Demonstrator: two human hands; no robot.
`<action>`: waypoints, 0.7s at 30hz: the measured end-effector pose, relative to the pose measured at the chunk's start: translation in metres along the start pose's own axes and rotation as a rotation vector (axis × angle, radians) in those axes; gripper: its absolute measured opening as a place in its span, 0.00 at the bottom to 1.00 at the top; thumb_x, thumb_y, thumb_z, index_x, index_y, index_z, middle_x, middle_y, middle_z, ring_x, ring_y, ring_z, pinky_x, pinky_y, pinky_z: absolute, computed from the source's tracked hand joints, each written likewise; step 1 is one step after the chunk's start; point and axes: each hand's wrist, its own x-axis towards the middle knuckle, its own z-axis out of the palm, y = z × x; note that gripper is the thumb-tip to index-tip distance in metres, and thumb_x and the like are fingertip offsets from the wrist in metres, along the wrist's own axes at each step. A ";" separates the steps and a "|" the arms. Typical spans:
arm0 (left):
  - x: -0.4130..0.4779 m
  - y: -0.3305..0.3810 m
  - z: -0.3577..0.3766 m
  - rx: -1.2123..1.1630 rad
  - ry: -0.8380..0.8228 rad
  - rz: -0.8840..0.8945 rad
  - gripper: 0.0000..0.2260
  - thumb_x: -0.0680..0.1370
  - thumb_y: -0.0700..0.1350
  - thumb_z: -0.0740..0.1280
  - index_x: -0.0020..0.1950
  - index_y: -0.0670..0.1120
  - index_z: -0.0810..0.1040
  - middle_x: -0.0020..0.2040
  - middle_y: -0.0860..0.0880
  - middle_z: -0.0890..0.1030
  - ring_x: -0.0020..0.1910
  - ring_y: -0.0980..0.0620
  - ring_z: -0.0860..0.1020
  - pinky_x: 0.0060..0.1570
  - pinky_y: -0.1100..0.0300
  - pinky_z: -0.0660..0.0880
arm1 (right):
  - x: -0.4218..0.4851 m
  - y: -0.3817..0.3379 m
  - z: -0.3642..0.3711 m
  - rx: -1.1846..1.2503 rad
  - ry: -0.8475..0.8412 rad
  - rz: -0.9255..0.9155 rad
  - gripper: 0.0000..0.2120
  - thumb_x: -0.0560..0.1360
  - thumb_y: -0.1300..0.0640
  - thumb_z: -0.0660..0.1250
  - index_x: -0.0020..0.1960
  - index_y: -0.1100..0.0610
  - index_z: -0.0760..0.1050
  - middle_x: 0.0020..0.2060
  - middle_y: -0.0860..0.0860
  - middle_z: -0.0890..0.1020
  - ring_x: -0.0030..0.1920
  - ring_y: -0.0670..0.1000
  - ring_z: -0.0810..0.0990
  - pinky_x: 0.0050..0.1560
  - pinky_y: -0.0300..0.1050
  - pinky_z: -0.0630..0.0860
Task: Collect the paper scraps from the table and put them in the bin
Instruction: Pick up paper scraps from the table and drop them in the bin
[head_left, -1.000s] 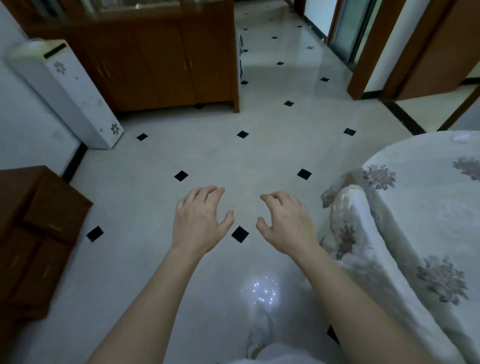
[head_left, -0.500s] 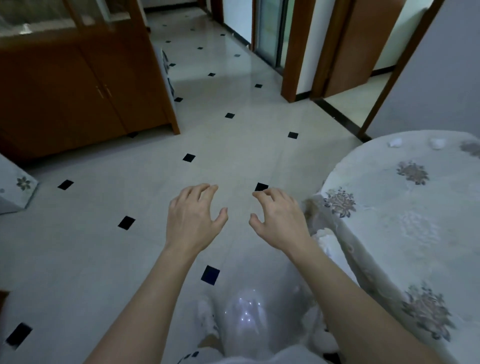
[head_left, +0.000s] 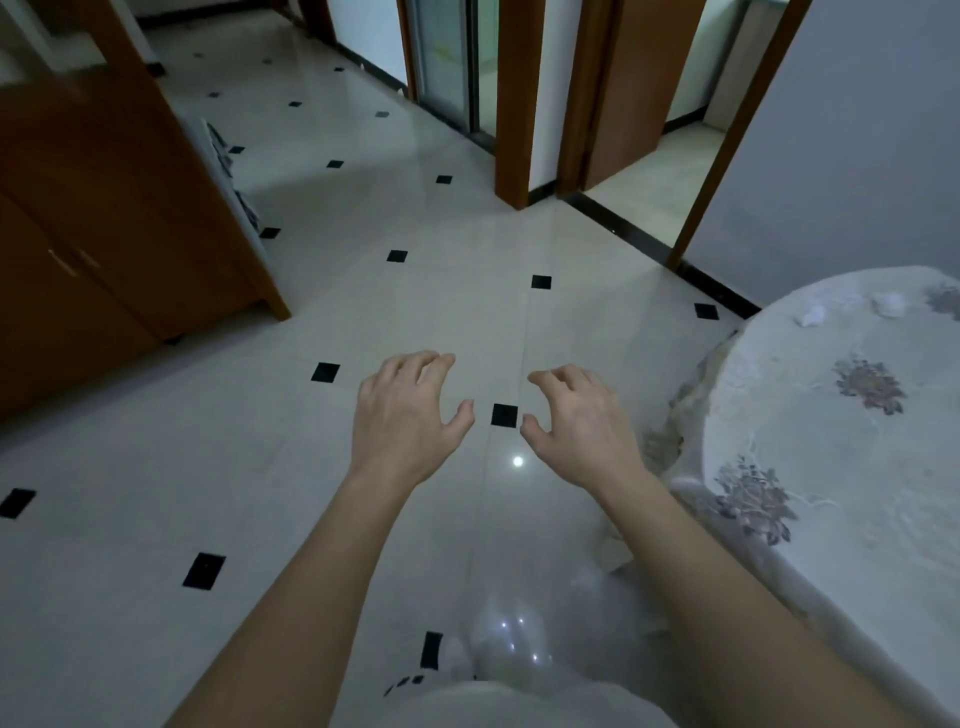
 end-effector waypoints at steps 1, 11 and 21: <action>0.018 -0.011 0.002 -0.002 0.000 0.017 0.25 0.73 0.60 0.61 0.66 0.48 0.76 0.62 0.49 0.80 0.62 0.46 0.75 0.54 0.48 0.73 | 0.015 -0.005 0.004 0.001 0.002 0.013 0.21 0.71 0.50 0.68 0.62 0.57 0.77 0.54 0.56 0.81 0.57 0.59 0.77 0.56 0.54 0.74; 0.156 -0.045 0.044 -0.045 -0.070 0.145 0.24 0.75 0.59 0.62 0.68 0.49 0.75 0.64 0.49 0.79 0.63 0.47 0.74 0.57 0.49 0.73 | 0.125 0.010 0.032 -0.019 0.015 0.157 0.23 0.71 0.48 0.66 0.63 0.57 0.77 0.54 0.56 0.81 0.57 0.59 0.78 0.54 0.55 0.76; 0.318 -0.011 0.113 -0.039 -0.095 0.235 0.24 0.75 0.59 0.62 0.68 0.49 0.75 0.63 0.50 0.79 0.63 0.48 0.74 0.57 0.49 0.72 | 0.260 0.110 0.048 -0.035 0.051 0.243 0.22 0.72 0.48 0.65 0.64 0.57 0.77 0.55 0.55 0.81 0.57 0.58 0.78 0.54 0.54 0.76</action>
